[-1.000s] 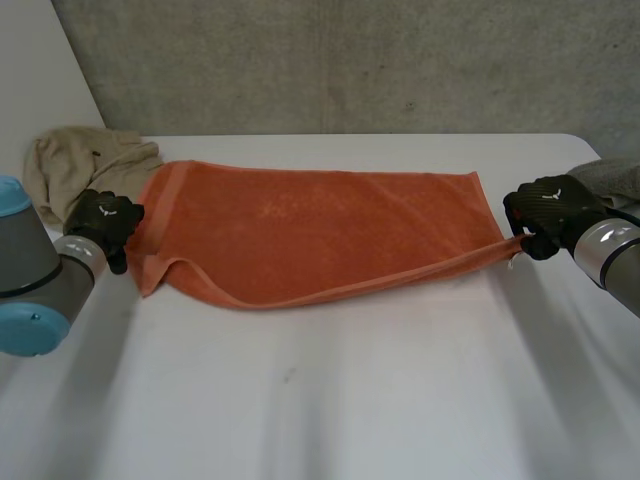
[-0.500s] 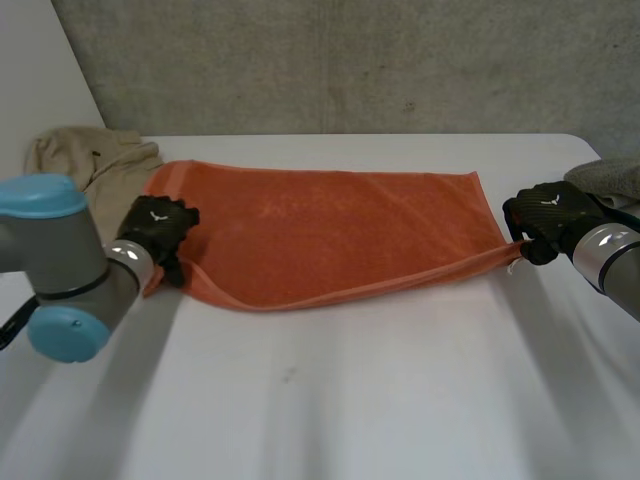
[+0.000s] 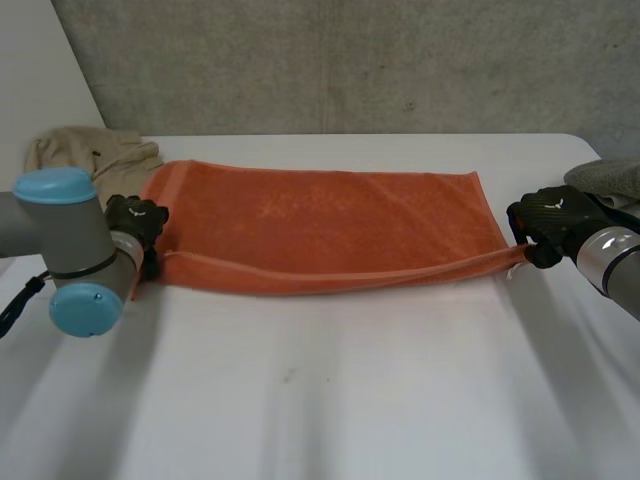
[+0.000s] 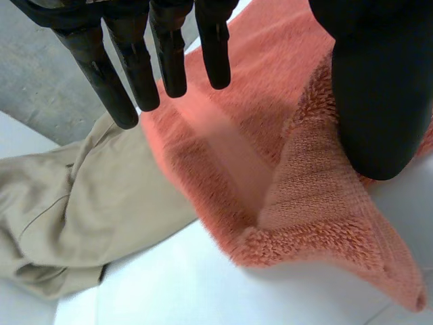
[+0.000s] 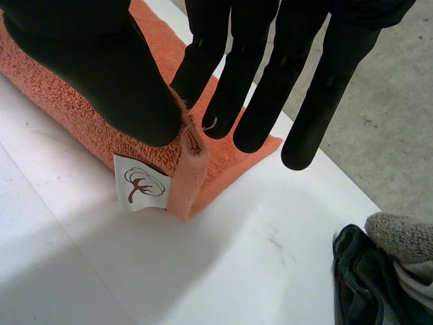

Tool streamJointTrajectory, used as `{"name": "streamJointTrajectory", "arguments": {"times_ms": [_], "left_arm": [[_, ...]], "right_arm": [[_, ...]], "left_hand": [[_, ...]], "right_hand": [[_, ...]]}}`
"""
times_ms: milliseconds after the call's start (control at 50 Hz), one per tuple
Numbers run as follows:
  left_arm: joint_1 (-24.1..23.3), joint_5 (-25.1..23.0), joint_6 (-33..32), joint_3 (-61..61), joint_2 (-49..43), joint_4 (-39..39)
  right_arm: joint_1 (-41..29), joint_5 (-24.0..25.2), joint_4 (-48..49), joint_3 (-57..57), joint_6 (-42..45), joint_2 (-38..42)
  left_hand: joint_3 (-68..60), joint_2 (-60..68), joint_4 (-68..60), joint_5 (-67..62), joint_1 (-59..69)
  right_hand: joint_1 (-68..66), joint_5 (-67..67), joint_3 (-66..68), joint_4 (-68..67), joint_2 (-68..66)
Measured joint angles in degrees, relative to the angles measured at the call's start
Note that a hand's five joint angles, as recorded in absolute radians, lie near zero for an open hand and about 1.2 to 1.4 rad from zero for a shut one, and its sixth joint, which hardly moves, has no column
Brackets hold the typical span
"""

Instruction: Fold the laundry.

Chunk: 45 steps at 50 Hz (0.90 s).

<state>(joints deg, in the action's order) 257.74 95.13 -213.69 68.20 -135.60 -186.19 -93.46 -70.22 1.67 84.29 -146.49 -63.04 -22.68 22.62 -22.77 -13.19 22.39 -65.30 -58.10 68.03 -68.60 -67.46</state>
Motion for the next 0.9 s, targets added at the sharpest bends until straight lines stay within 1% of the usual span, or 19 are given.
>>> {"name": "streamJointTrajectory", "arguments": {"times_ms": [140, 220, 340, 360, 380, 460, 480, 500, 520, 540, 660, 720, 740, 760, 800, 840, 860, 880, 900], "left_arm": [[0.85, 0.70, -2.55, 1.12, 0.63, -0.47], [2.02, 0.86, -8.66, 4.81, 3.15, -3.50], [2.51, 0.76, -11.19, 6.85, 4.58, -5.51], [2.90, 0.49, -12.86, 8.45, 5.70, -7.15], [3.35, -0.15, -14.33, 10.18, 6.88, -8.78], [3.54, -0.58, -14.83, 10.90, 7.33, -9.37], [4.06, -2.51, -15.50, 12.33, 8.41, -9.18], [4.37, -3.70, -15.74, 13.12, 9.14, -8.58], [4.37, -3.70, -15.74, 13.12, 9.14, -8.58], [4.77, -5.37, -15.99, 14.41, 10.44, -7.18], [5.75, -8.97, -16.37, 18.85, 15.64, -1.26], [6.27, -10.74, -16.89, 21.75, 19.17, 2.94], [6.76, -11.90, -17.70, 23.71, 21.47, 6.07], [6.76, -11.90, -17.70, 23.71, 21.47, 6.07], [7.80, -13.33, -19.42, 26.44, 24.48, 10.99], [8.94, -14.21, -21.19, 28.41, 26.48, 15.20], [8.94, -14.21, -21.19, 28.41, 26.48, 15.20], [10.21, -15.01, -23.24, 30.21, 28.28, 19.70], [10.21, -15.01, -23.24, 30.21, 28.28, 19.70]], "right_arm": [[-0.03, -0.02, 0.00, 0.00, 0.42, 0.18], [-0.08, -0.08, -0.25, 0.00, 1.05, 0.29], [-0.13, -0.11, -0.38, 0.00, 1.33, 0.24], [-0.16, -0.12, -0.47, 0.00, 1.49, 0.19], [-0.21, -0.12, -0.72, 0.00, 1.77, 0.09], [-0.22, -0.12, -0.83, 0.00, 1.86, 0.05], [-0.18, -0.11, -1.24, -0.03, 2.14, -0.01], [-0.05, -0.08, -2.45, -0.11, 2.97, -0.17], [-0.05, -0.08, -2.45, -0.11, 2.97, -0.17], [0.19, -0.06, -3.97, -0.18, 4.04, -0.42], [1.46, -0.14, -11.77, 0.06, 10.51, -1.80], [2.81, -0.31, -18.16, 0.83, 16.42, -3.00], [3.87, -0.38, -22.03, 1.59, 20.32, -3.84], [3.87, -0.38, -22.03, 1.59, 20.32, -3.84], [6.54, -0.29, -29.58, 3.84, 29.17, -5.95], [8.14, -0.06, -32.70, 5.38, 33.87, -7.30], [8.14, -0.06, -32.70, 5.38, 33.87, -7.30], [9.36, 0.22, -34.45, 6.61, 37.03, -8.33], [9.36, 0.22, -34.45, 6.61, 37.03, -8.33]], "left_hand": [[0.01, 0.00, 0.05, 0.11, 0.00], [0.08, -0.07, 0.06, 0.16, 0.00], [-1.62, 1.61, -1.60, -1.49, 1.82], [-1.62, 1.61, -1.60, -1.49, 1.82], [-13.22, 13.33, -13.31, -12.70, 15.05], [-15.81, 15.96, -15.83, -14.98, 16.91], [-32.22, 32.43, -32.41, -31.15, 35.53], [-42.57, 43.27, -42.81, -41.61, 45.15], [-42.57, 43.27, -42.81, -41.61, 45.15], [-45.14, 45.56, -45.46, -43.25, 45.16], [-45.46, 45.81, -45.72, -43.25, 45.16], [-45.46, 45.81, -45.72, -43.25, 45.16], [-45.46, 45.81, -45.72, -43.25, 45.16], [-45.46, 45.81, -45.72, -43.25, 45.16], [-45.47, 45.81, -45.72, -43.25, 45.16], [-45.47, 45.81, -45.72, -43.25, 45.16], [-45.47, 45.81, -45.72, -43.25, 45.16], [-45.47, 45.81, -45.72, -43.24, 45.16], [-45.47, 45.81, -45.72, -43.24, 45.16]], "right_hand": [[0.00, 0.00, 0.00, 0.00, 0.00], [0.00, 0.00, 0.00, 0.00, 0.00], [0.00, 0.00, 0.00, 0.00, 0.00], [0.00, 0.00, 0.00, 0.00, 0.00], [0.00, 0.00, 0.00, 0.00, 0.00], [0.00, 0.00, 0.00, 0.00, 0.00], [0.00, 0.00, 0.00, 0.00, 0.00], [0.00, 0.00, 0.00, 0.00, 0.00], [0.00, 0.00, 0.00, 0.00, 0.00], [0.00, 0.00, 0.00, 0.00, 0.00], [0.00, 0.00, 0.00, 0.00, 0.00], [0.00, 0.00, 0.00, 0.00, 0.00], [0.00, 0.00, 0.00, 0.00, 0.00], [0.00, 0.00, 0.00, 0.00, 0.00], [0.00, 0.00, 0.00, 0.00, 0.01], [0.00, -0.09, 0.00, 0.00, 0.00], [0.00, -0.09, 0.00, 0.00, 0.00], [0.00, -0.17, 0.00, 0.00, 0.00], [0.00, -0.17, 0.00, 0.00, 0.00]]}}
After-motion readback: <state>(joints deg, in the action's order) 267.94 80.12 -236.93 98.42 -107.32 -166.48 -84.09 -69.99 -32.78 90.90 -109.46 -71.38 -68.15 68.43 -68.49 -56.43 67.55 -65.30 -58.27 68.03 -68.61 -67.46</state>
